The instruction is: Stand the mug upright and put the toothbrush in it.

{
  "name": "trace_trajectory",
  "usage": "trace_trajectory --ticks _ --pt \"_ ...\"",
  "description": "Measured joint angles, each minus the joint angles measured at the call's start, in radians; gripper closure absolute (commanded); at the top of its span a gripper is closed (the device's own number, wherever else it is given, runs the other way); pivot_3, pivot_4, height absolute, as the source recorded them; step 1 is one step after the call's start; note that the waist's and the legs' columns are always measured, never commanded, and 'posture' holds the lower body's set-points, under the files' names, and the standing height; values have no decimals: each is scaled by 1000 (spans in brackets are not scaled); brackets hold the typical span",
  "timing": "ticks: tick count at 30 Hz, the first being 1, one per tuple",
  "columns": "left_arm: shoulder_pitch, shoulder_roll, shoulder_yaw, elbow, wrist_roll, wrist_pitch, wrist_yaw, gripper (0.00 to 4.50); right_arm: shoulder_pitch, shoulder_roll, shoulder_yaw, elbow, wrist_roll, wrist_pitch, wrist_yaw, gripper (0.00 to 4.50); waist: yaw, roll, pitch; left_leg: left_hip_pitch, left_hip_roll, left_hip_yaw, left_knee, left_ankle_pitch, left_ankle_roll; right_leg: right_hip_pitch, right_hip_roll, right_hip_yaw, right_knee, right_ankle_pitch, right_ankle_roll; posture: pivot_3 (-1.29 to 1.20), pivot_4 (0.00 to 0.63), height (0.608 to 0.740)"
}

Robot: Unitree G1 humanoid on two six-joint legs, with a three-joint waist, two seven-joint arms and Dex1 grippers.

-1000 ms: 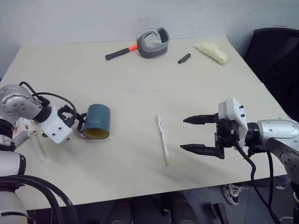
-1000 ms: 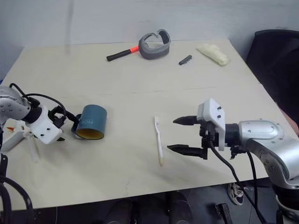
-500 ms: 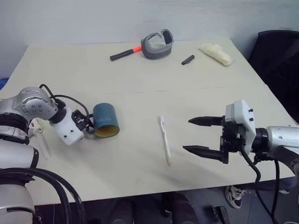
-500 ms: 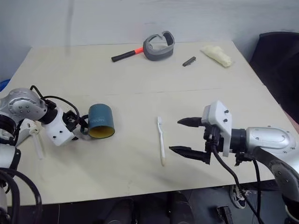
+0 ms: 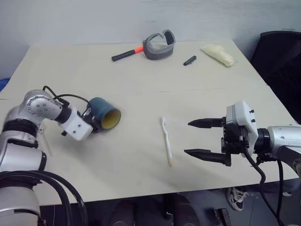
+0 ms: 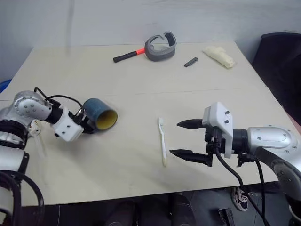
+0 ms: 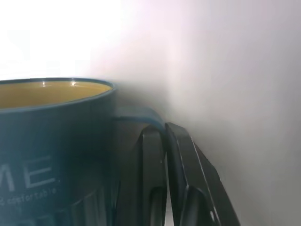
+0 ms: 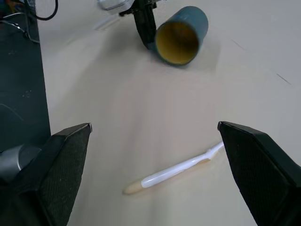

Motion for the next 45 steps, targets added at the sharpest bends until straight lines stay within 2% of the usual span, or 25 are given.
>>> trace_trajectory --ticks 1,2,7,10,14,18,23,26,31,38,42,45 --pt "13 -11 18 -33 -50 62 -38 4471 -5 0 0 1 0 -1 0 0 0 0 0 -1 0 0 1 0 0 0 0 0 0 0 0 0 150 740" --pt "55 -15 50 -133 -133 203 -86 4471 -14 0 3 2 0 -3 0 0 0 0 0 -1 0 -1 1 0 0 0 0 0 0 0 0 0 150 740" --pt "264 -11 169 -711 -489 950 -39 4471 -23 1 24 16 1 -3 -4 0 -10 -1 0 -2 1 -4 3 0 -1 0 1 4 -1 0 1 0 150 740" --pt "391 -30 232 -992 -645 1302 119 4471 -23 2 31 23 1 -3 -8 0 -20 -1 0 -1 1 -5 3 -1 0 0 2 7 -1 1 3 0 150 740" --pt "543 -135 307 -1196 -759 1531 342 4471 -21 2 30 39 0 -3 -14 0 -23 -1 0 2 0 -5 4 -1 1 1 2 11 0 2 4 0 150 740" --pt "618 -204 376 -1254 -781 1594 474 4471 -23 2 30 47 0 -3 -20 0 -24 -1 0 3 0 -4 4 -1 0 1 3 12 -1 2 2 0 150 740" --pt "699 -263 411 -1246 -713 1498 531 4471 -43 2 38 77 -7 -4 -20 0 -21 0 0 3 0 -3 3 -1 0 1 3 11 -1 2 2 0 150 740" --pt "760 -294 407 -1245 -668 1451 548 3711 -64 2 47 87 -20 -5 -13 0 -21 0 0 2 0 -3 3 -1 0 1 3 11 -1 2 2 0 150 740" --pt "827 -314 395 -1268 -624 1412 555 2162 -95 5 75 115 -34 -5 -4 0 -22 0 0 3 0 -4 3 -2 1 1 2 11 -4 2 2 0 150 740" --pt "983 -285 443 -1443 -610 1430 613 33 -108 19 94 128 -62 -5 -15 0 -25 0 0 3 2 -3 3 -2 0 0 2 11 -5 1 2 0 150 740" --pt "1135 -146 574 -1605 -660 1521 602 33 -140 64 156 157 -114 32 -102 0 -29 0 0 4 5 -2 3 -4 -2 0 3 10 -4 0 -1 0 150 740" --pt "1265 -2 704 -1685 -727 1607 518 33 -194 148 199 175 -121 123 -217 0 -29 0 0 4 6 -2 3 -4 -3 -2 5 9 -3 -2 -5 0 150 740"
